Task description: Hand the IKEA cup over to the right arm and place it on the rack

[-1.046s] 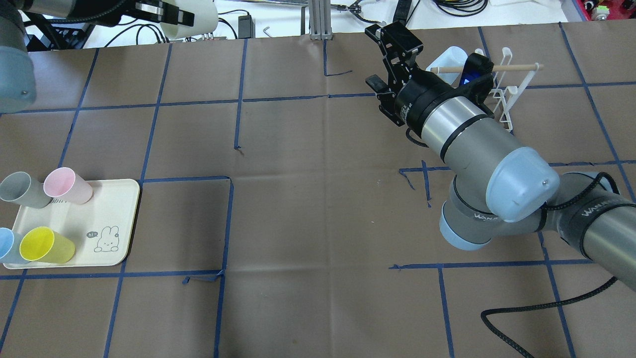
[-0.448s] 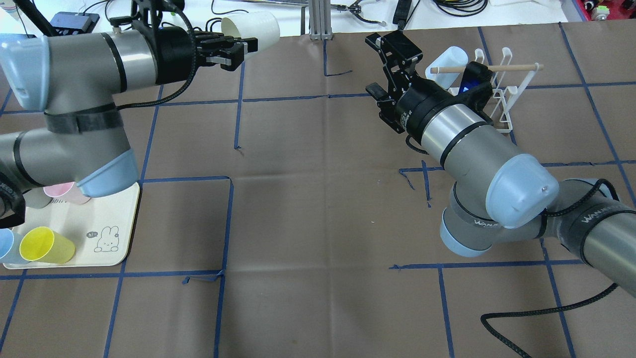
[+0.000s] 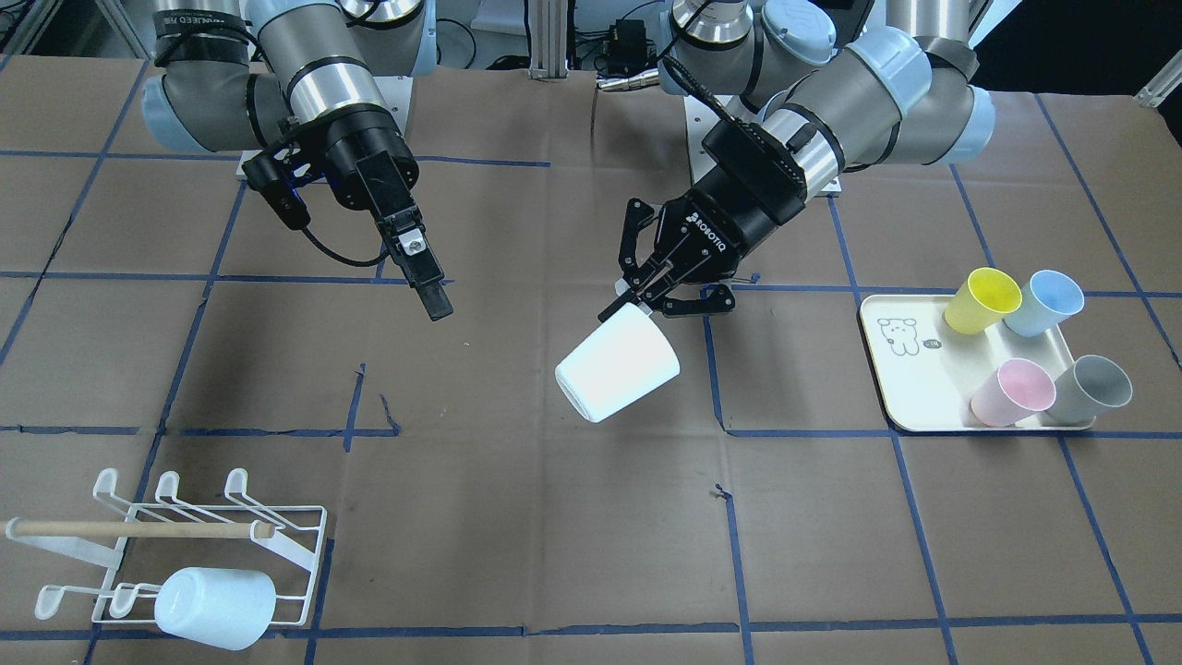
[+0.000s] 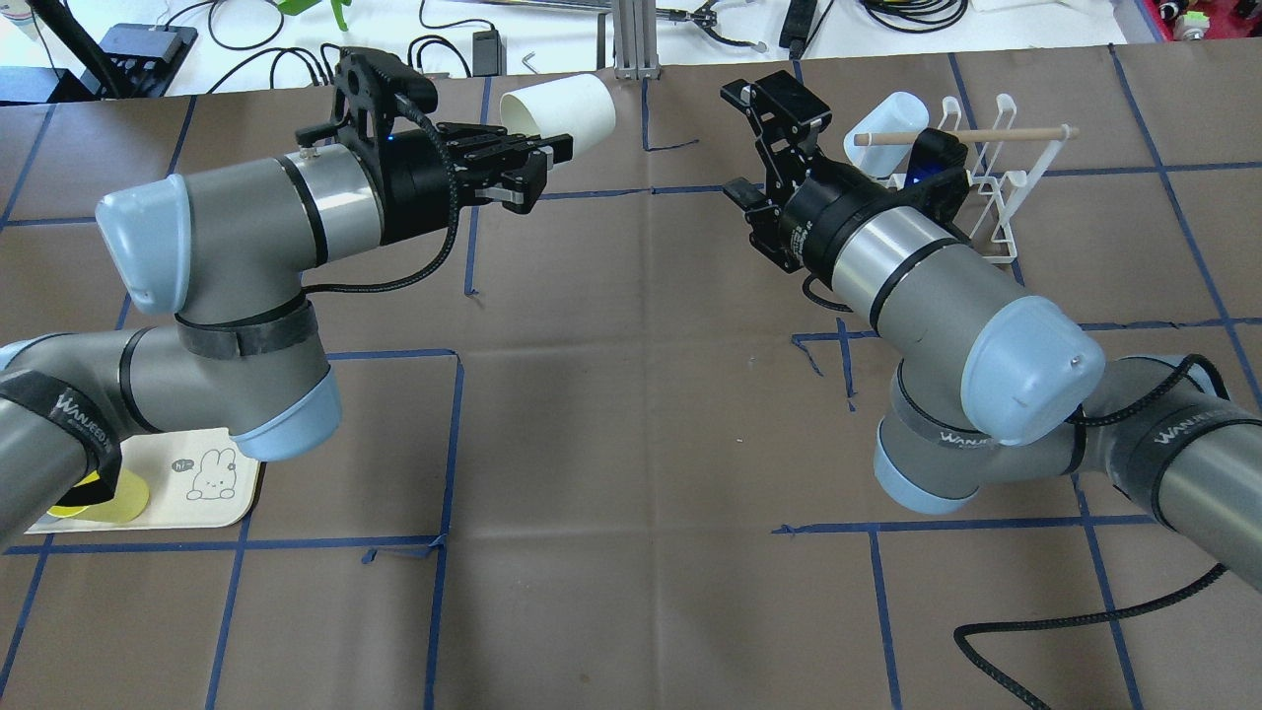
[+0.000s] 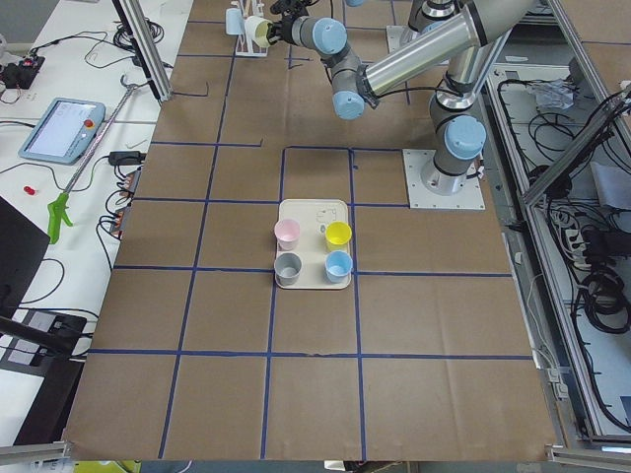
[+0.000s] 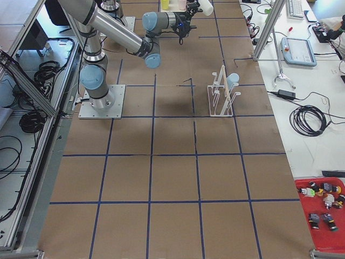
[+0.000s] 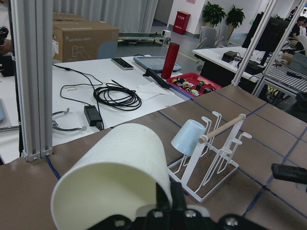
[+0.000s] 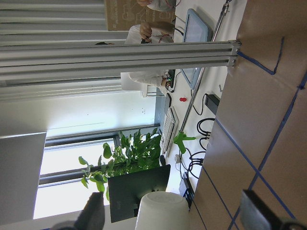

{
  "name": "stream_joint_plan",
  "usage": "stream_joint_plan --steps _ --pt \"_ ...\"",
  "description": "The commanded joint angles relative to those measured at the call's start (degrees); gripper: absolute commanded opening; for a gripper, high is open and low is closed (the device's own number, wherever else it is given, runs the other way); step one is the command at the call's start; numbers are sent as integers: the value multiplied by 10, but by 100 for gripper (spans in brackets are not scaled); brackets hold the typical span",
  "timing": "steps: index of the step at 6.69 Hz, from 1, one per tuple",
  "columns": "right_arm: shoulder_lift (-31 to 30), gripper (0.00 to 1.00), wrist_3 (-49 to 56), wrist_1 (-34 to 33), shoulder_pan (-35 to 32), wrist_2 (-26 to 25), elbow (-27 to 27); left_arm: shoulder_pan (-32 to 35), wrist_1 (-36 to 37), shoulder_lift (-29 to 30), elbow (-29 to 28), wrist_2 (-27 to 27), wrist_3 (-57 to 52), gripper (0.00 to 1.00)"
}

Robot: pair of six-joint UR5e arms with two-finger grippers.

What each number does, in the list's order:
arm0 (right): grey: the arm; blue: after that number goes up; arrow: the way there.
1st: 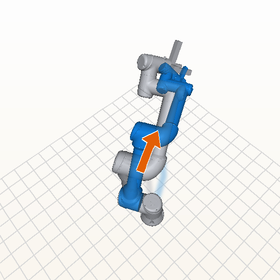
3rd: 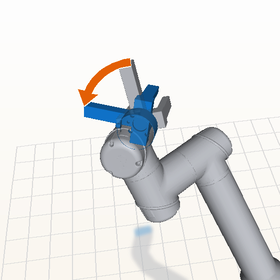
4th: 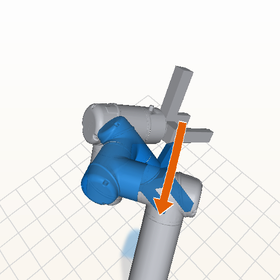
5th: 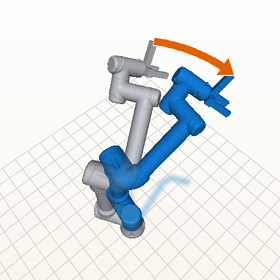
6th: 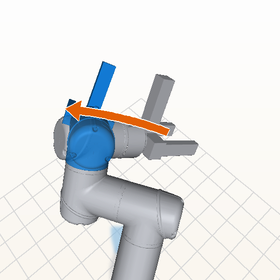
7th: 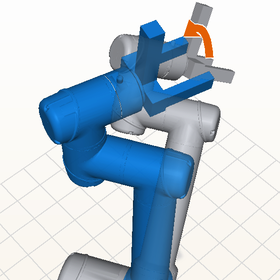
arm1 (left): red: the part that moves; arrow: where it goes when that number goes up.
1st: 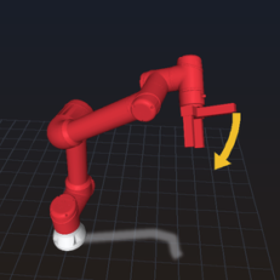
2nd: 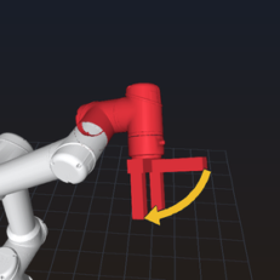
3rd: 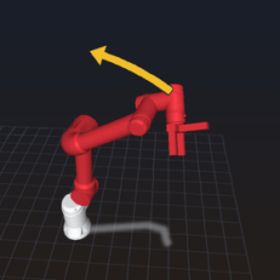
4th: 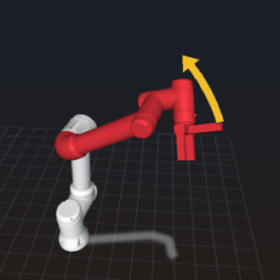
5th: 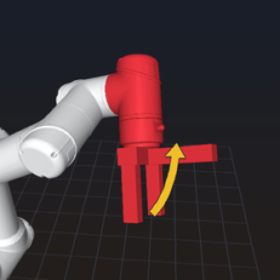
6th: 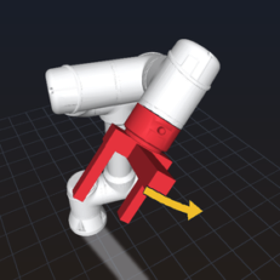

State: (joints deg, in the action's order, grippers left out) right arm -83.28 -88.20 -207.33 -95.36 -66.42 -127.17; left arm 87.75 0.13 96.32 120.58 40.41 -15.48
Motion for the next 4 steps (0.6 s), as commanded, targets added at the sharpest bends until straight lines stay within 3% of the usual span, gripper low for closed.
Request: stream_joint_plan --steps 1,4 --pt "4 100 -28 15 -21 2 3 8 15 0 13 -1 4 0" --pt "44 100 -34 15 -50 3 33 18 15 0 13 -1 10 1"
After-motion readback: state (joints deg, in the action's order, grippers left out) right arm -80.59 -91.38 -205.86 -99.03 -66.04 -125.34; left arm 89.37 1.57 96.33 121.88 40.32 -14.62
